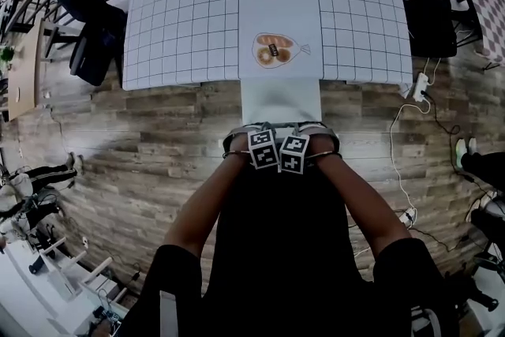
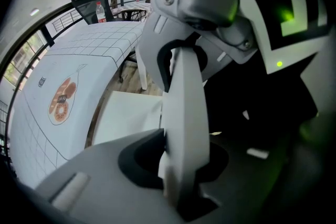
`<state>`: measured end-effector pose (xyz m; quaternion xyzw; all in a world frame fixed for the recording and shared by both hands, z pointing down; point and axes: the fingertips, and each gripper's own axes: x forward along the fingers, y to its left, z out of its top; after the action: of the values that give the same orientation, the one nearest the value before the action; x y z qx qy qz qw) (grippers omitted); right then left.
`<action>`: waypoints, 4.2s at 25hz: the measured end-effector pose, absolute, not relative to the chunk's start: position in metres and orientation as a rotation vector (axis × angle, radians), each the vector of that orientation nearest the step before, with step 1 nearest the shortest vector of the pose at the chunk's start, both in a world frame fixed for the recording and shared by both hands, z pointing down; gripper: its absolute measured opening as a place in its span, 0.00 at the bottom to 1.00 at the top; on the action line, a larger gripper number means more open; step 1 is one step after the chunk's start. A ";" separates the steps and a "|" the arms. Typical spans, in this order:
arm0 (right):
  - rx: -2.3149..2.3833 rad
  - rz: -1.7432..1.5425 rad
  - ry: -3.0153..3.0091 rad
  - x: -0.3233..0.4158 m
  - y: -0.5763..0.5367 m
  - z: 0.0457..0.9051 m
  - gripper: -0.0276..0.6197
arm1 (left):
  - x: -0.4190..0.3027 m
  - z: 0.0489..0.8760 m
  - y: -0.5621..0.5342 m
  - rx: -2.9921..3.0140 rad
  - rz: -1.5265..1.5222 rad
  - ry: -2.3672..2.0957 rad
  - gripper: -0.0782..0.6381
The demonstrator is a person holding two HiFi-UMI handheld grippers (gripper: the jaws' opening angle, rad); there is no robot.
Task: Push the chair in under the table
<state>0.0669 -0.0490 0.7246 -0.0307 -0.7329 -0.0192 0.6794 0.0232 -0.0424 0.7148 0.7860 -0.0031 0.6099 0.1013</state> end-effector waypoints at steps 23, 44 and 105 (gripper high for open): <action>-0.040 -0.047 -1.644 0.062 -0.100 0.735 0.16 | 0.019 0.725 -0.093 2.332 1.788 -0.020 0.24; -0.015 -0.037 -1.636 0.054 -0.173 0.741 0.16 | 0.011 0.730 -0.166 2.345 1.788 -0.006 0.25; 0.119 0.046 -1.666 0.039 -0.223 0.736 0.27 | -0.005 0.725 -0.222 2.459 1.784 0.027 0.25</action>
<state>0.0388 -0.2229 0.7361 0.0530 -0.7395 0.0203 0.6708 -0.0048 -0.2218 0.7249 0.8082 0.0087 0.5865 0.0516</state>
